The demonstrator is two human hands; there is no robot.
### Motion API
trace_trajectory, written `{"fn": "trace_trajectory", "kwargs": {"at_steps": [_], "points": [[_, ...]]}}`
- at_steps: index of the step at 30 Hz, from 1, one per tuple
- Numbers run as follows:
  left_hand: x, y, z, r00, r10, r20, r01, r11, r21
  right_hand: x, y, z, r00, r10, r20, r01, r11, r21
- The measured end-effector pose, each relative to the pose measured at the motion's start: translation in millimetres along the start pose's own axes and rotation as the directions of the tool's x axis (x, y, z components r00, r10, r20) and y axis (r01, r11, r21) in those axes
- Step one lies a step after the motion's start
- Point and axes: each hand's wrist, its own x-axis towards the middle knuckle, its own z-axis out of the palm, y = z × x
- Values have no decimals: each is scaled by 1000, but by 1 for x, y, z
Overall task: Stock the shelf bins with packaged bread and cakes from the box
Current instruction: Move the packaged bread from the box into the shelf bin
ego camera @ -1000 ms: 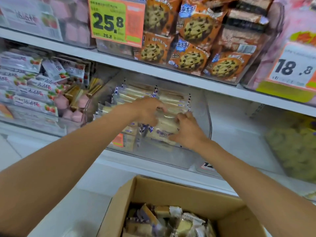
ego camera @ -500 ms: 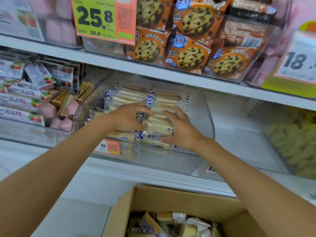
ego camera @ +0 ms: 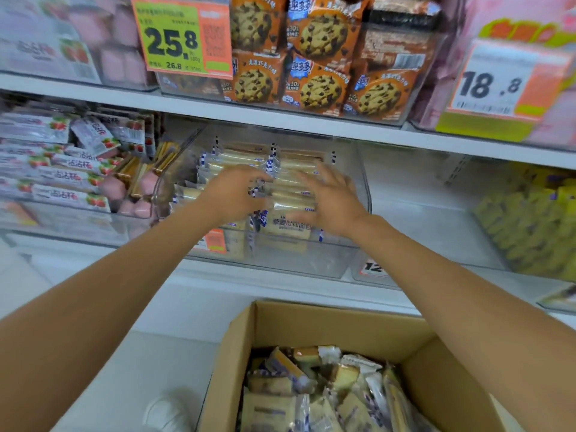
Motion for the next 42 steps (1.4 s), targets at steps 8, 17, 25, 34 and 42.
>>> {"fn": "trace_trajectory", "kwargs": {"at_steps": [8,17,25,34,42], "points": [[-111,76,46,990,-135,28,138,967,-212,-117,-12,31,928,-129,-348,205,960,189],[-199,32,136,880,-391,270,442,883,-161,-254,55,167,888,207,411,-396,800,451],[-220,2,129,818,-534,213,575,770,-275,-222,-18,238,750,32,661,-434,777,456],[-220,24,144,571,-584,577,806,532,-260,-232,35,162,792,197,578,-610,201,767],[-202,69,172,808,-313,499,521,776,-356,-239,47,113,873,221,435,-480,230,846]]}}
